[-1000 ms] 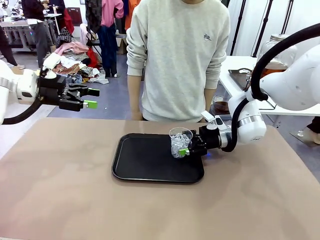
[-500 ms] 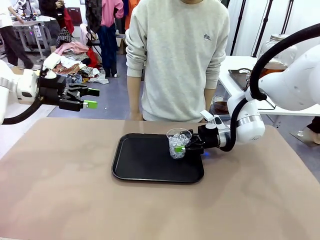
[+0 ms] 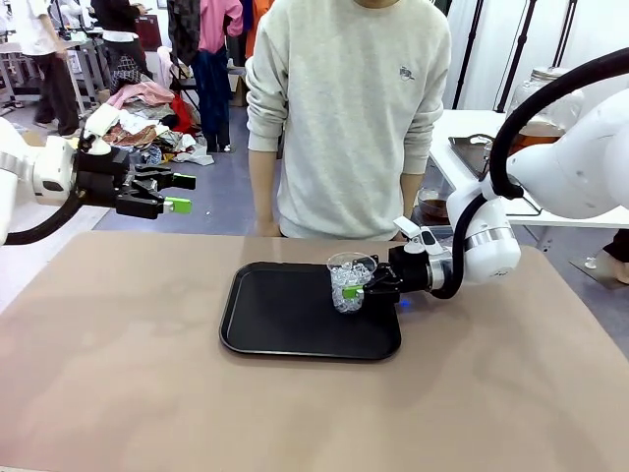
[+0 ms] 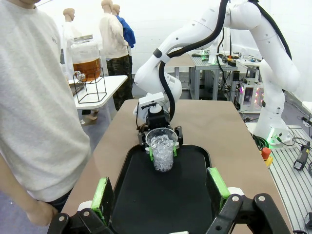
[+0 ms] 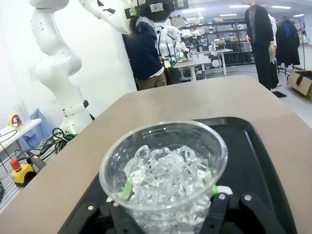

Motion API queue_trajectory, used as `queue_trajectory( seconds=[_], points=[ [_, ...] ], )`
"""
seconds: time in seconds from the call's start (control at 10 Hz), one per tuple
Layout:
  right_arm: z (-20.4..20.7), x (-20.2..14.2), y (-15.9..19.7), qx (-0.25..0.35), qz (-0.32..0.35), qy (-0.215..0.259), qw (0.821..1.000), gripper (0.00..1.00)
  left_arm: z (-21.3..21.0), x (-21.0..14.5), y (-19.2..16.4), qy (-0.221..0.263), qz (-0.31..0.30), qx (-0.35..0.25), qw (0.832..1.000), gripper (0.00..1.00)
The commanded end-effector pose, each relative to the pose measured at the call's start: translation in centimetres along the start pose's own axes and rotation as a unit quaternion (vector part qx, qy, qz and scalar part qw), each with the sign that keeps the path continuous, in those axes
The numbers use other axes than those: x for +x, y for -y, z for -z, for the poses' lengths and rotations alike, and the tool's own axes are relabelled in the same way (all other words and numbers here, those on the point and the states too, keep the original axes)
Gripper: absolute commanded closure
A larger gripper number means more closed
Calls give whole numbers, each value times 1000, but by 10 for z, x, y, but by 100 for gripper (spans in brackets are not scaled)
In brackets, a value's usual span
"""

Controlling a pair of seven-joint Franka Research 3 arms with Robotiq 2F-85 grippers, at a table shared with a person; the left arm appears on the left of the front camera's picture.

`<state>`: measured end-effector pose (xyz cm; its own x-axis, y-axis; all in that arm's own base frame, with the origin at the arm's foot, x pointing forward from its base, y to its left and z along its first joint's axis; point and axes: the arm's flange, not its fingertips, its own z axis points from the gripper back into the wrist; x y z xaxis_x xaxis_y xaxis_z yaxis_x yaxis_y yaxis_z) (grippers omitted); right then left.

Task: Pour the drink into the iced cup.
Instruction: Pick up the iced cup indicated by the human and present it to them, then open the gripper to release the iced cup you were holding.

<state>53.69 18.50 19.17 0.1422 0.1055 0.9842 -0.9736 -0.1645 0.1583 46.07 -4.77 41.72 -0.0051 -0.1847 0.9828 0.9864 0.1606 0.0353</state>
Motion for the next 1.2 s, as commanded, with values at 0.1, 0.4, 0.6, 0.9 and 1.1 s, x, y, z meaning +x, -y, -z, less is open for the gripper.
queue_trajectory(
  seconds=[0.1, 0.4, 0.6, 0.9, 1.1],
  points=[
    [-7, 36, -2, 2, -1, 21, 1000, 36, -1, 1, 1, 0, 2, 0, 1000, 0],
    [-13, 79, -12, 12, -14, 20, 1000, 36, -1, 1, 1, 0, 2, 0, 1000, 0],
    [-16, 109, -9, 28, -10, 20, 999, 36, -1, 1, 1, 0, 2, 0, 1000, 0],
    [-23, 143, -10, 20, -23, 19, 999, 36, -1, 1, 1, 0, 2, 0, 1000, 0],
    [-23, 141, -4, 23, -13, 18, 999, 36, -1, 1, 1, 0, 2, 0, 1000, 0]
  ],
)
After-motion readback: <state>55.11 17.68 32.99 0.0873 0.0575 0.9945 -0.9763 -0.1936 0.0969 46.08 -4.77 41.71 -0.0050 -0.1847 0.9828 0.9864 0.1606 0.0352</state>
